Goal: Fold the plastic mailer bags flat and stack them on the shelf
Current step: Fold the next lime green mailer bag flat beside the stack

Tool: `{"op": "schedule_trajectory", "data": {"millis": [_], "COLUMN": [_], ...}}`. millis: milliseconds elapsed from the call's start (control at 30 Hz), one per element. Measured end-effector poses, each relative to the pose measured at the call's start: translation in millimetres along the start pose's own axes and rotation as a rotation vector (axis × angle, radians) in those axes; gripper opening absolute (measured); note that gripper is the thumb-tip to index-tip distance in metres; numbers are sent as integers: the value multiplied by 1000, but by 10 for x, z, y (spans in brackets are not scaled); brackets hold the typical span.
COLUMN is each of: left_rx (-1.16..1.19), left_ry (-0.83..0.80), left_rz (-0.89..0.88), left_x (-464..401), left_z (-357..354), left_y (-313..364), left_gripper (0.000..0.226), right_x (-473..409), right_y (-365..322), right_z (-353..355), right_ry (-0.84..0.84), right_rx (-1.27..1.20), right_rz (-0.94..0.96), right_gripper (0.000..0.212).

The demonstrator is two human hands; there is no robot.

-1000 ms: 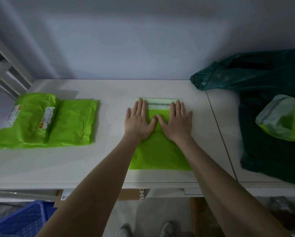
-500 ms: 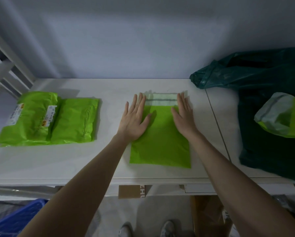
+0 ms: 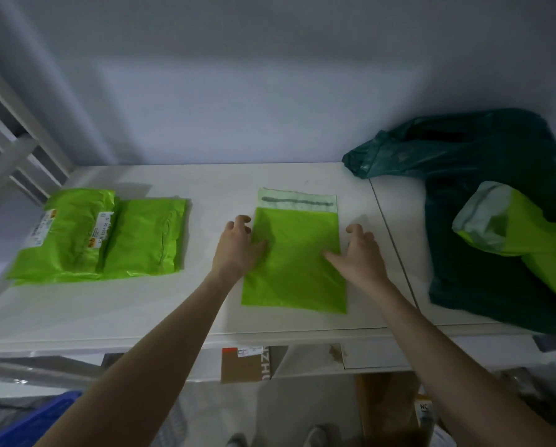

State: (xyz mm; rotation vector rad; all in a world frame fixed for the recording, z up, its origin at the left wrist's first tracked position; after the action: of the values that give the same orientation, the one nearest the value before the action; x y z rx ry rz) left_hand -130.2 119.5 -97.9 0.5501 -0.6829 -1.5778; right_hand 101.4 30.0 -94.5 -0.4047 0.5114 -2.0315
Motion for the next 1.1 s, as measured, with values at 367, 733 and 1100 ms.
{"op": "schedule_trajectory", "data": {"millis": [367,733,1100], "left_rx": [90,538,662], "left_ry": [6,-96,-211], "left_rz": [291,314,337], "left_x": [59,-51,-96], "left_z": [-48,-42,-118], "left_y": [-65,-51,-1], "left_gripper": [60,16,15], "right_x": [4,-152,-311], "right_y": [13,90,-65], "right_z": [-165,-146,-92], "right_ry": [-88,-98,-113], "right_rx": [-109,-347,-793], "right_rz": [-156,-254,-272], "right_gripper": [67,34,21]}}
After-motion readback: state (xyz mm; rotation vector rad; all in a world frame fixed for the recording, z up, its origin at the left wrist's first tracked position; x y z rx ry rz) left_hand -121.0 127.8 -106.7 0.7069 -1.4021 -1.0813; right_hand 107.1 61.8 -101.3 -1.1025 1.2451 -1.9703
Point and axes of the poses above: each hand's wrist, its own x-axis away from the middle knuckle, its own z-axis out of the back of the hand, y = z × x, the point moved 10 cm from there along -x, towards the middle knuckle, and after that the axes turned 4 degrees about y, right-handed, at the moved point
